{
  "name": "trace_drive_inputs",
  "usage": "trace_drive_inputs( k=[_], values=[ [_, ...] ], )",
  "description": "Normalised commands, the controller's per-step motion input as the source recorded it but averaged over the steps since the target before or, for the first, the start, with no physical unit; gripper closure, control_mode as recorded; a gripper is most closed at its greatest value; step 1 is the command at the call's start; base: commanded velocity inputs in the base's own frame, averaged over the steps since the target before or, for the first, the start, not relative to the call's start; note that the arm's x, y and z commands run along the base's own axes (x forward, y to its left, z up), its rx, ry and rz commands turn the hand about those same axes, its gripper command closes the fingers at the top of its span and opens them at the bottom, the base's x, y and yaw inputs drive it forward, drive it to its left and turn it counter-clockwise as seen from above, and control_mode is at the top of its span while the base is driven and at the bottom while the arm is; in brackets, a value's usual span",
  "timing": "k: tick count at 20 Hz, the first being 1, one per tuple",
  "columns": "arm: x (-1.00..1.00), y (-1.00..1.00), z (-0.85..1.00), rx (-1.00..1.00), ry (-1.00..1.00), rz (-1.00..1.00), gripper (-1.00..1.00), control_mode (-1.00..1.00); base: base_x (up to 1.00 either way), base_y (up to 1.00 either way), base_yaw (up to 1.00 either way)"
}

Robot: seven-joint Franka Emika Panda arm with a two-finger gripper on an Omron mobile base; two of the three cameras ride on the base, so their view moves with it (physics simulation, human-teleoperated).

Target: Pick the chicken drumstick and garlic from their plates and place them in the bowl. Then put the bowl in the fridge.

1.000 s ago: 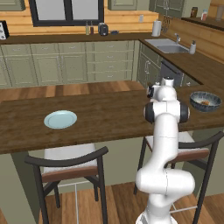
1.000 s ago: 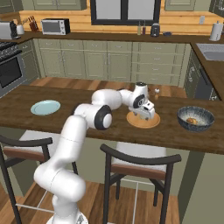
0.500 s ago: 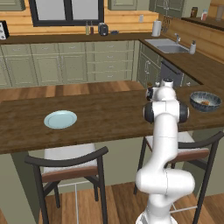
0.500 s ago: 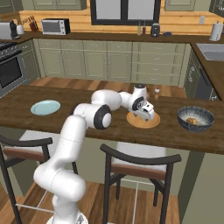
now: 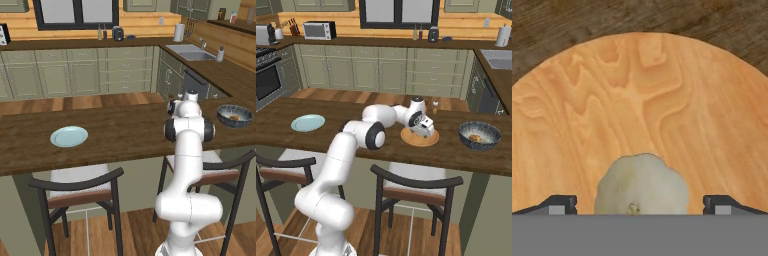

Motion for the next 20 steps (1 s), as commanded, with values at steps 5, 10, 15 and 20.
trace_drive_inputs(
  k=[5,10,15,20],
  values=[
    [0.01,0.00,-0.08,0.00,0.00,0.00,1.00,-1.00,0.00,0.00,0.00],
    [-0.04,0.07,-0.31,0.00,0.00,0.00,1.00,-1.00,0.00,0.00,0.00],
    [-0.25,0.25,-0.13,0.00,0.00,0.00,1.00,-1.00,0.00,0.00,0.00],
    [-0.73,0.58,0.13,0.00,0.01,0.00,1.00,-1.00,0.00,0.00,0.00]
  ],
)
